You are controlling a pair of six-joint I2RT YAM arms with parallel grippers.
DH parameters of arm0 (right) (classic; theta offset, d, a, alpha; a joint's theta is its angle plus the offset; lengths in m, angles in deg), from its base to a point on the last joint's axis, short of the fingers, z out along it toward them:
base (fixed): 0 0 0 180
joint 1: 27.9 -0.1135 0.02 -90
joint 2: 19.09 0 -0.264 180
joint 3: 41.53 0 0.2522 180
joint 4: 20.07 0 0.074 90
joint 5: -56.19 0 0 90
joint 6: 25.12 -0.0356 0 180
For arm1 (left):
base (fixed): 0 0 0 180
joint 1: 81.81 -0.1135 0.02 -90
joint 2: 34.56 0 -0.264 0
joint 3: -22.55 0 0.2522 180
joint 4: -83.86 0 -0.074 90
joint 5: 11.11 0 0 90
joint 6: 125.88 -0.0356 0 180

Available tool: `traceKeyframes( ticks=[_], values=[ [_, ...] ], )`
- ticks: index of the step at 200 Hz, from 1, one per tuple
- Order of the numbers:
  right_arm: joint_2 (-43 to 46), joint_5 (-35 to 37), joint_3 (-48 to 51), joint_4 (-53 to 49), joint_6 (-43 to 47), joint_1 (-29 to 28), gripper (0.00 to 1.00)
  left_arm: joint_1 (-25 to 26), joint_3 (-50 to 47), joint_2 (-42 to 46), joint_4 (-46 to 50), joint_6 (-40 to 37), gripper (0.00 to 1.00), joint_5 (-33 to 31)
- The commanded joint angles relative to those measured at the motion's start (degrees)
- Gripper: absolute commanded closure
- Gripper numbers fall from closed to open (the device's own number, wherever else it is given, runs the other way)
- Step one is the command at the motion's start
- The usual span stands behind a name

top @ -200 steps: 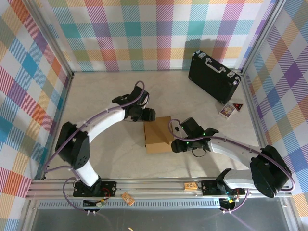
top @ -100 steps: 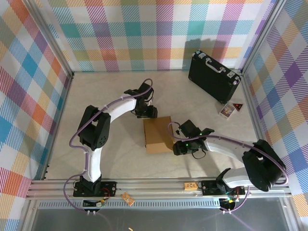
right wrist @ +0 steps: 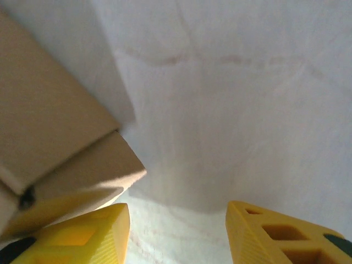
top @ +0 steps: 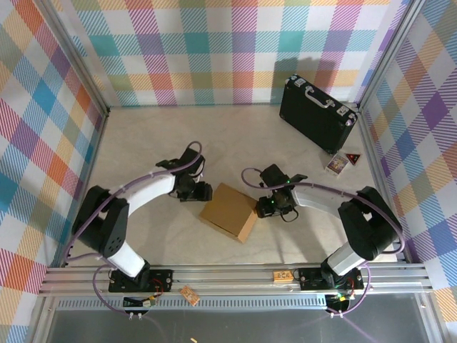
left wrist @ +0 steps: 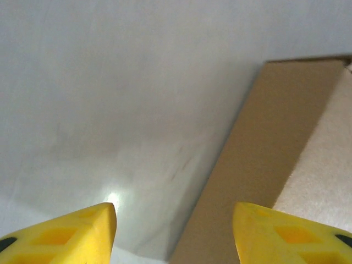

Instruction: Fold the paper box

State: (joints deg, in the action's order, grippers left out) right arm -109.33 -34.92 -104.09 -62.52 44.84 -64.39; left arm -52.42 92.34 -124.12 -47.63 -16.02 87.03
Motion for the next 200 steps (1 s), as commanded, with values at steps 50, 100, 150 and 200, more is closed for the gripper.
traceKeyframes(
  ticks=[50,100,150,200],
  values=[
    [1.53,0.04,-2.89,1.74,0.85,0.02,0.42,0.91,-12.27,15.37,-4.48,7.36,0.39,5.29],
    [10.16,-6.87,5.26,1.41,-4.83,-0.07,0.58,1.19,-16.87,20.03,-6.04,9.25,0.43,6.98],
    [14.46,-16.99,11.01,6.62,-10.09,-1.1,0.8,2.83,-22.49,22.81,-14.15,13.52,0.46,13.73],
    [13.17,-18.47,12.59,9.28,-12.32,-3.13,0.84,5.37,-24.51,21.59,-18.32,15.5,0.46,15.19]
  ],
)
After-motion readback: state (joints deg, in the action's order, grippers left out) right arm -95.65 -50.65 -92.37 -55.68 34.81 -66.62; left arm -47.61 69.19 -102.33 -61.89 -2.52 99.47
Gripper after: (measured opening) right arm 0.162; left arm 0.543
